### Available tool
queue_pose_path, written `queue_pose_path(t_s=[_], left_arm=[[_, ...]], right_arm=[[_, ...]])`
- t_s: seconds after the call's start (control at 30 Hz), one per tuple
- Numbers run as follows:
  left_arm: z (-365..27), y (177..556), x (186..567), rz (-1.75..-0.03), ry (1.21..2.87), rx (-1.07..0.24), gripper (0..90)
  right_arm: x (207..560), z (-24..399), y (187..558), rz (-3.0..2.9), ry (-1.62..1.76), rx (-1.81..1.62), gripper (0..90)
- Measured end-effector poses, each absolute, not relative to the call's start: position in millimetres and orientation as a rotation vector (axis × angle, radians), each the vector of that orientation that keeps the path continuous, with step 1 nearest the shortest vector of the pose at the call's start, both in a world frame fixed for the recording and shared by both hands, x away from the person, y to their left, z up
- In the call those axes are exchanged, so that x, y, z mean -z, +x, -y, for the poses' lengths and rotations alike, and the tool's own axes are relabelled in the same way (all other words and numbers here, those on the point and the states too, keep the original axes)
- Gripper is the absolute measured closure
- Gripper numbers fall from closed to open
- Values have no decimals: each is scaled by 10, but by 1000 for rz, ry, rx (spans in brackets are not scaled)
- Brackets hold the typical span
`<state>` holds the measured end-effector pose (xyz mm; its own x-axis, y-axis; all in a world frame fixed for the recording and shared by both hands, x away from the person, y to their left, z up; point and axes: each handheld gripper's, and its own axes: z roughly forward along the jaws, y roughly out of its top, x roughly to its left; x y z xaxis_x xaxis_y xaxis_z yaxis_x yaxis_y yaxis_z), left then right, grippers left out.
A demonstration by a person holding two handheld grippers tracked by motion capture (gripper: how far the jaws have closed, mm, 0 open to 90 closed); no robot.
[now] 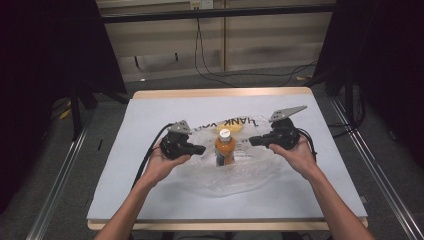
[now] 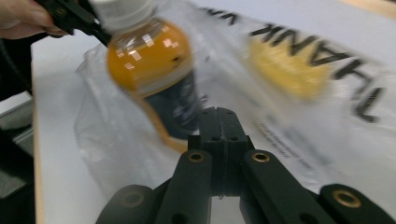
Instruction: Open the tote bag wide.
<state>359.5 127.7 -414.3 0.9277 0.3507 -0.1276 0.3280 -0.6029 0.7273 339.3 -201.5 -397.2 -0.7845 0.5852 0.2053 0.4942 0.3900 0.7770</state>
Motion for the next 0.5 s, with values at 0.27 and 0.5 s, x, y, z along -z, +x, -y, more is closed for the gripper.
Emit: queue_pose_path(t_s=[0.27,0.5], left_arm=[[-1080,3453,4507,-422,2360,51,900],[-1079,3308,4592,-375,2432,87,900]], right_arm=[[4487,1786,3468,-2719,1034,-1107,900],[4724,1890,3549,-2750,1119,-1029,900]])
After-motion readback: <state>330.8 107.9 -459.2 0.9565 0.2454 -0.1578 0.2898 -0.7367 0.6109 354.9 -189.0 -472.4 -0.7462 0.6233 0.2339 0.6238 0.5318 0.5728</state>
